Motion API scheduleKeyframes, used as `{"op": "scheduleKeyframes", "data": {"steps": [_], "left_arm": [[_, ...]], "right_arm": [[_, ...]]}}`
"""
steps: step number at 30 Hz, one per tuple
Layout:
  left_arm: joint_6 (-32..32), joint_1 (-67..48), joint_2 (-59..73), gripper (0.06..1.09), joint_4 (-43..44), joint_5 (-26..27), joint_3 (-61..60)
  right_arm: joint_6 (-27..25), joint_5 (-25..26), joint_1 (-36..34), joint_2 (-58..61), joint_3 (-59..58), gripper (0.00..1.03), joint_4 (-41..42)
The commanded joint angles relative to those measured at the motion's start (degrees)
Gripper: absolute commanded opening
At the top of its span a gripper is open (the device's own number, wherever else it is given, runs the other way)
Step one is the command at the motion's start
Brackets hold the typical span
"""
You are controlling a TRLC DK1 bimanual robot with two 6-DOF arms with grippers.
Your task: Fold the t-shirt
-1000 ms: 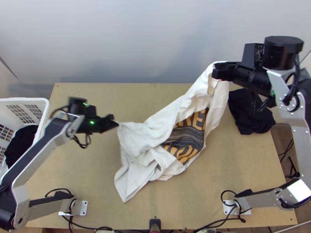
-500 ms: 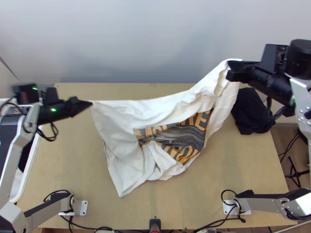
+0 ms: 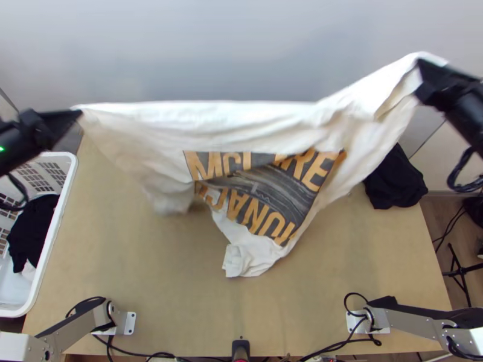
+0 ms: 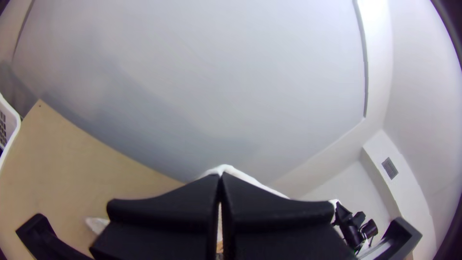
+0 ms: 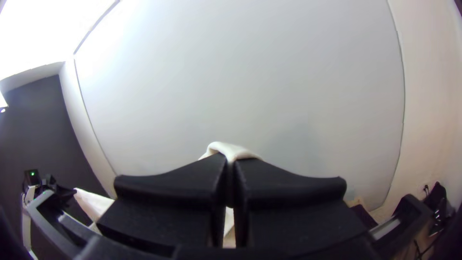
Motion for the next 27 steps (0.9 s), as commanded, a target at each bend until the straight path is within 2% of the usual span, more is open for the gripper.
{"op": "scheduleKeyframes", "data": {"steps": [1,8,17,23,27], "left_arm": [[-8.11,3.66,-0.18,0.1,6.84,1.13,8.73],[-9.6,4.1,-4.93,0.1,13.52,1.31,9.7],[-9.78,4.01,-13.98,0.09,13.87,4.03,8.2],[-9.87,4.01,-19.95,0.1,13.96,4.03,5.21],[-12.06,4.36,-20.92,0.09,13.61,3.77,5.04]], "right_arm": [[0.97,3.42,-1.41,-0.59,5.96,0.03,5.62],[0.79,2.1,-1.76,-6.3,6.05,0.03,5.7],[3.25,-10.11,-7.12,-19.22,3.68,0.03,-5.28],[3.69,-10.91,-7.21,-23.53,6.31,0.03,-9.85],[4.13,-10.91,-8.17,-23.35,10.53,0.03,-10.64]]}}
